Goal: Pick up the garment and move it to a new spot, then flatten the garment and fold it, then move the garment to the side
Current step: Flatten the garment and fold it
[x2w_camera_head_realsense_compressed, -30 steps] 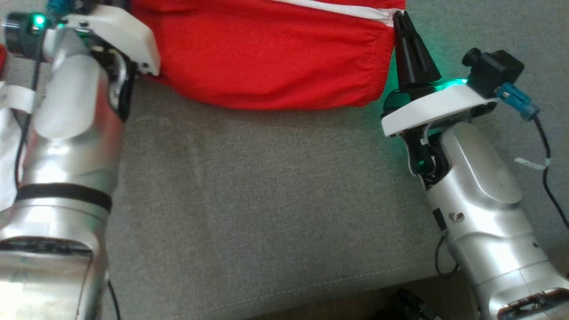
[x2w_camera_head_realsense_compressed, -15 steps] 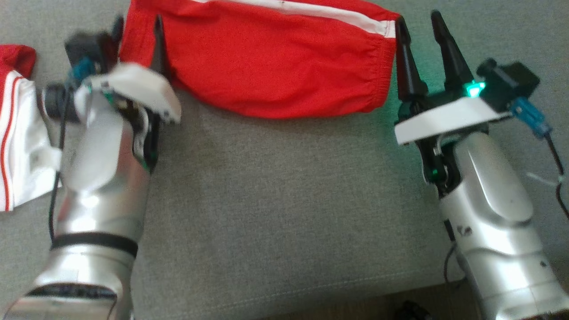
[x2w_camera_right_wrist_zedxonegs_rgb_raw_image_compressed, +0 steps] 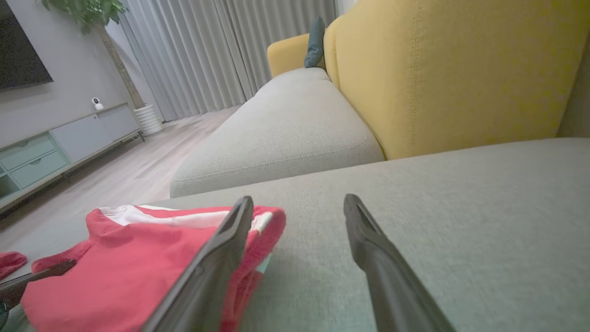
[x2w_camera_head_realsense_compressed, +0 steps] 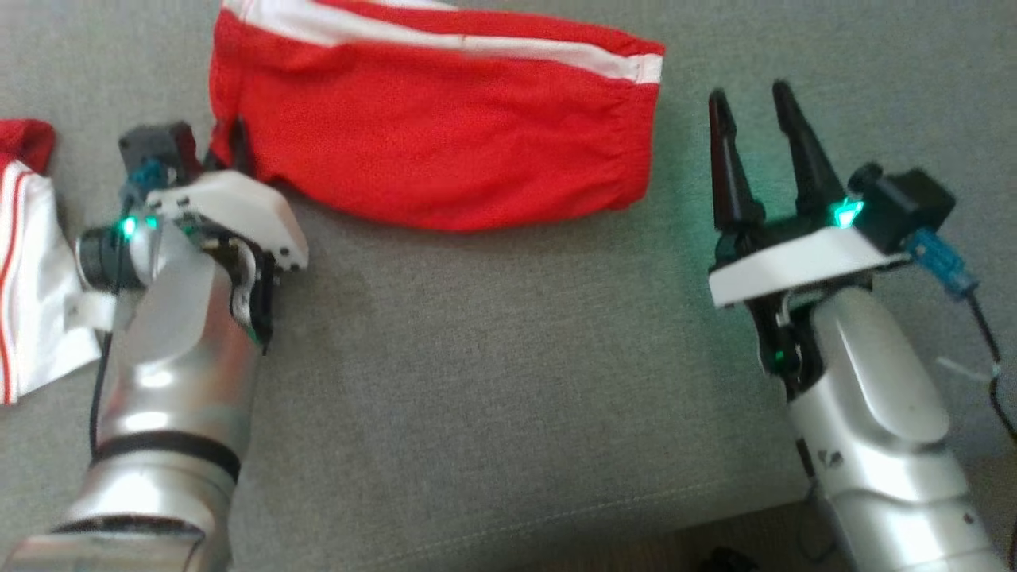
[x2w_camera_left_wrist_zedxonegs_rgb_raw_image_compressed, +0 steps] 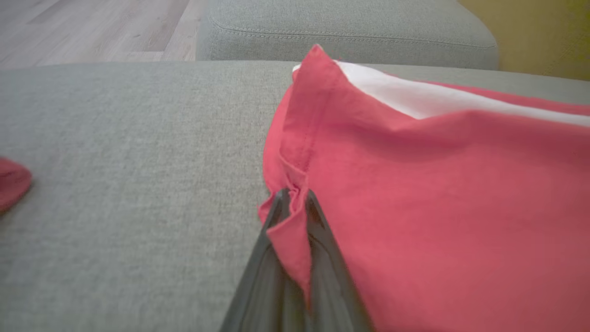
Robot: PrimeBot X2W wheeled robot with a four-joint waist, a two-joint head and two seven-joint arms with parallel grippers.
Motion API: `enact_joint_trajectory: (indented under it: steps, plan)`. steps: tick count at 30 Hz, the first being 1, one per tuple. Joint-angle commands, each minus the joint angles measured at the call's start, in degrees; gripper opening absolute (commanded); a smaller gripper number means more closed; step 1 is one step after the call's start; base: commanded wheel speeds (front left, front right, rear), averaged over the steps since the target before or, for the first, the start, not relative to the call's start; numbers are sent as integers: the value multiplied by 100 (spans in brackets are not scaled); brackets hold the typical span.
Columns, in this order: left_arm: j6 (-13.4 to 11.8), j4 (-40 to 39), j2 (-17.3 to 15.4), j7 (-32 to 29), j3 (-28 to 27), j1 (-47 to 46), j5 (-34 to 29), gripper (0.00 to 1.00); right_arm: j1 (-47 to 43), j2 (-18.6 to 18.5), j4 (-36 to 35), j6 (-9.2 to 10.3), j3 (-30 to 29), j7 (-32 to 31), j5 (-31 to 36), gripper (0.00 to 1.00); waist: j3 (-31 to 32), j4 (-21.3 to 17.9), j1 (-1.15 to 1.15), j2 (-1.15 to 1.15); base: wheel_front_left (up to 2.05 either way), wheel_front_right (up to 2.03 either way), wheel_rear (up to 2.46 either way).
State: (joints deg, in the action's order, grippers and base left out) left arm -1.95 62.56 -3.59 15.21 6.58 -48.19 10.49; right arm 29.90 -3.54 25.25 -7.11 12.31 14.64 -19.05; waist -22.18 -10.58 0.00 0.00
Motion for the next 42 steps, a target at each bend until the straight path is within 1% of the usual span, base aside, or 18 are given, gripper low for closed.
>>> enact_joint_trajectory:
  steps: [1,8,12,13,14,15,21,23,26,30,32,34,35,36,37,38,42]
  plan:
    - [3,-54,-141,-22,-137,288,55,0,-85,66,-132,-37,57,36,61,100,178,35,0,0,0,0,0]
    - [-53,-941,17,-22,-367,1432,283,0,-589,66,94,-37,-4,36,150,100,824,342,0,0,0,0,0]
    - [-37,-1427,63,-21,-252,1974,343,0,-812,66,201,-37,5,36,190,100,983,592,0,0,0,0,0]
    - [-30,-1554,65,-21,-181,2082,412,33,-839,66,218,-37,36,36,192,100,998,644,0,0,0,0,0]
    - [-39,-1692,67,-21,-89,2169,482,94,-852,66,238,-37,71,36,186,100,995,703,0,0,0,0,0]
    - [-62,-1831,68,-21,7,2238,551,100,-847,66,259,-37,108,36,159,100,981,765,0,0,0,0,0]
    - [-256,-2560,69,-21,676,2515,920,100,-623,66,513,-37,276,36,17,100,897,1139,0,0,0,0,0]
    - [-335,-2778,70,-21,859,2590,984,100,-536,66,705,-37,305,36,-39,100,868,1247,0,0,0,0,0]
    - [-415,-3000,70,-21,1095,2654,1075,100,-377,66,1166,-37,255,36,94,100,810,1406,0,0,0,0,0]
    - [-483,-3201,70,-21,1258,2658,1108,100,-230,66,1905,-37,110,36,137,100,727,1556,0,0,0,0,0]
    - [-511,-3261,70,-21,1298,2655,1097,100,-190,66,2210,-37,113,36,17,100,697,1594,0,0,0,0,0]
    - [-529,-3306,70,-21,1319,2659,1080,100,-160,66,2451,-37,174,36,-129,100,681,1605,0,0,0,0,0]
    - [-529,-3306,70,-21,1319,2659,1080,100,-160,66,2451,-37,174,36,-129,100,681,1605,0,0,0,0,0]
    - [-532,-3325,70,-21,1329,2661,1065,100,-156,66,2532,-37,239,36,-264,72,679,1609,0,0,0,0,0]
    - [-532,-3340,70,-21,1335,2664,1051,100,-140,66,2584,-37,311,36,-338,11,677,1608,0,0,0,0,0]
    - [-521,-3354,70,-21,1342,2668,1051,100,-130,66,2618,-37,359,36,-396,0,687,1605,0,0,0,0,0]
    - [-500,-3395,71,-21,1328,2675,997,100,-66,66,2591,-37,330,36,-427,0,707,1517,0,0,0,0,0]
